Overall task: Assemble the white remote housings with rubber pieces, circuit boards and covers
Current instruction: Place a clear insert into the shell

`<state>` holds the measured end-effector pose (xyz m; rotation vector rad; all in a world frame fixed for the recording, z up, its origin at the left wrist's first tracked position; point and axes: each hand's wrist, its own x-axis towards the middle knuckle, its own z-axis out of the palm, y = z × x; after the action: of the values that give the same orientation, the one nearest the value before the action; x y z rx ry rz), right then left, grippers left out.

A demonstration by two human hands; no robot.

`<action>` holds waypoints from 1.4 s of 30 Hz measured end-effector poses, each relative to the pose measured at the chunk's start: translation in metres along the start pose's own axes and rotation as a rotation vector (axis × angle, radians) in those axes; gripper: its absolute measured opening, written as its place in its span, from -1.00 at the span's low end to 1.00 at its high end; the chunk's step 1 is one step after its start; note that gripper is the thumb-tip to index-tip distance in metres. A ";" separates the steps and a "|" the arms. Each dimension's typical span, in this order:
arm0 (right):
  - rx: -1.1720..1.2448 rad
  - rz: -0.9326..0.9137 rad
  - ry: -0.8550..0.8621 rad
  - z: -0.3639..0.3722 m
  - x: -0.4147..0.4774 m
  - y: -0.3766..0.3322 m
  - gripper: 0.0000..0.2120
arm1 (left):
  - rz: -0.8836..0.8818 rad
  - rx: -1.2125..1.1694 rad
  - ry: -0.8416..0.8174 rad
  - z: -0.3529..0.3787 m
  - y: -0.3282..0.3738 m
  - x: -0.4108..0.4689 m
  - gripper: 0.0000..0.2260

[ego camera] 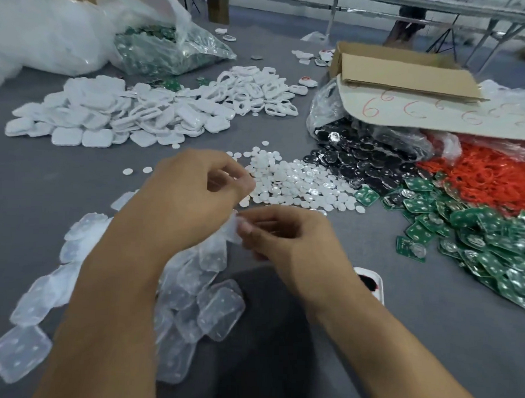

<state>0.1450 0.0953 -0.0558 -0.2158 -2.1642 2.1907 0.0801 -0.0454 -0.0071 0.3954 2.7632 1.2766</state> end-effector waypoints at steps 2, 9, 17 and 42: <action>-0.084 -0.152 0.064 -0.018 -0.010 -0.006 -0.80 | -0.015 -0.058 -0.031 0.005 0.003 0.000 -0.78; -0.097 -0.282 0.261 -0.093 -0.040 -0.010 -0.69 | 0.012 -0.546 -0.527 0.053 0.039 0.011 -0.79; 0.230 -0.118 0.292 -0.124 -0.045 -0.001 -0.67 | 0.035 -0.806 -0.634 0.111 0.040 0.004 -0.75; 0.055 0.023 0.120 -0.155 -0.049 0.012 -0.87 | 0.387 -0.266 -0.664 0.111 0.021 -0.001 -0.23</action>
<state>0.2149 0.2417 -0.0658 -0.3611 -2.0457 2.1851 0.1048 0.0495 -0.0636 1.1281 1.9938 1.2536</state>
